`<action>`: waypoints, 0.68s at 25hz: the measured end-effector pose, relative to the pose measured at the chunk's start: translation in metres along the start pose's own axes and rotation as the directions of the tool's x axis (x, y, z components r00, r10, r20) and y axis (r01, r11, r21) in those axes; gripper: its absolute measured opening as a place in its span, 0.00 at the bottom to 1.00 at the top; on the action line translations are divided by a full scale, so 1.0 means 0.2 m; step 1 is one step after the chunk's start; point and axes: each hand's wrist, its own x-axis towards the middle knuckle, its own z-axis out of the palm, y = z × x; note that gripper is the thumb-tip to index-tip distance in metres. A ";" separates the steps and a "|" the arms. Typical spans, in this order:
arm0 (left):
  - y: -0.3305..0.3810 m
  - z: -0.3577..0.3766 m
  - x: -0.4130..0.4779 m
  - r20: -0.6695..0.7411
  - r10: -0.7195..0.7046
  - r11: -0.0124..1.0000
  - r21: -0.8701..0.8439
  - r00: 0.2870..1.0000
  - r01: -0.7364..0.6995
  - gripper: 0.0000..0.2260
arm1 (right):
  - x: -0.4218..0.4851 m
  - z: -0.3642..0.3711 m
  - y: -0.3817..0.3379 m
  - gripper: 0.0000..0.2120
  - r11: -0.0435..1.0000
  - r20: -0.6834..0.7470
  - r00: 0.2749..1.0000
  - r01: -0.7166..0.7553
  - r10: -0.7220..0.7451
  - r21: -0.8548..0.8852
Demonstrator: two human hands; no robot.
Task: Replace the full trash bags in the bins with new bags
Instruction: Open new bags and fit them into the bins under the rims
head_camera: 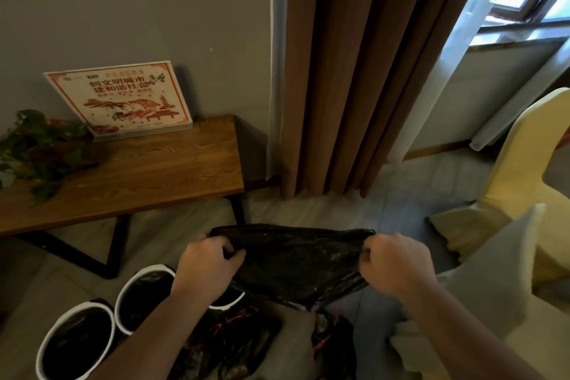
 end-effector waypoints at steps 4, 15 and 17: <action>0.02 -0.01 -0.04 -0.064 0.048 0.988 0.153 0.997 -0.038 0.11 | -0.04 0.03 0.01 0.07 0.999 -0.207 0.978 0.031 -0.023 0.035; 0.05 0.08 -0.13 0.197 0.099 0.842 0.505 0.975 -0.187 0.14 | -0.07 0.13 0.08 0.14 0.992 0.025 0.996 0.083 -0.085 0.095; 0.09 0.10 -0.15 0.133 0.084 0.893 0.429 0.988 -0.134 0.07 | -0.08 0.13 0.05 0.12 0.984 -0.008 0.996 0.090 -0.090 0.151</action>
